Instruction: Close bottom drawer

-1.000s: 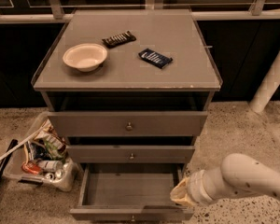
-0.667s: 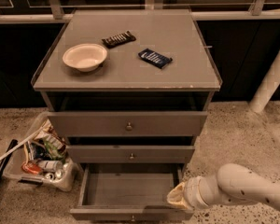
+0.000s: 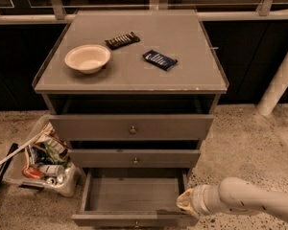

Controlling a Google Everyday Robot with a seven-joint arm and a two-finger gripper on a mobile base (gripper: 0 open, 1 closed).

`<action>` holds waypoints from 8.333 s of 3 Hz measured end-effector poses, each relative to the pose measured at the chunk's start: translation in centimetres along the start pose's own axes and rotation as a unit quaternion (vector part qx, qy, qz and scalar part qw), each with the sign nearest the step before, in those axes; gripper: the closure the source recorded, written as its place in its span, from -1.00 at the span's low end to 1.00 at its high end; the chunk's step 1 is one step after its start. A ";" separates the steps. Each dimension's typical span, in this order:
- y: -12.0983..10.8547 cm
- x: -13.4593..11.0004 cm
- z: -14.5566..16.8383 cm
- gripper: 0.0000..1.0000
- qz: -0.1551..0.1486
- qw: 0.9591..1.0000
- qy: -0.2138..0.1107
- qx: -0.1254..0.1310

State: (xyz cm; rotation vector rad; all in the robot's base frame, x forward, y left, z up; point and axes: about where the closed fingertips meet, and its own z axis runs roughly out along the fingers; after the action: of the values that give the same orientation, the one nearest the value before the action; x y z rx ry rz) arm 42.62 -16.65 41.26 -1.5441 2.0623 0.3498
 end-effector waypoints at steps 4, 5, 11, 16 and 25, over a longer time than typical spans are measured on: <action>0.7 5.5 5.5 1.00 0.037 0.998 0.053 0.001; 1.6 8.1 8.5 1.00 0.051 0.997 0.050 -0.011; 5.8 11.9 20.8 1.00 0.055 0.996 -0.012 -0.069; 5.1 9.9 23.1 -1.00 0.047 0.995 -0.046 -0.072; -10.7 6.3 27.7 -0.77 -0.015 0.999 -0.032 0.015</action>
Offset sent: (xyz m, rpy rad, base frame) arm -0.0018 -0.0002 -0.0125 -0.0459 0.0039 -0.0141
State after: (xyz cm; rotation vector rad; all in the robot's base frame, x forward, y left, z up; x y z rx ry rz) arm 58.63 -11.12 16.10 -1.5239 1.9848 0.3511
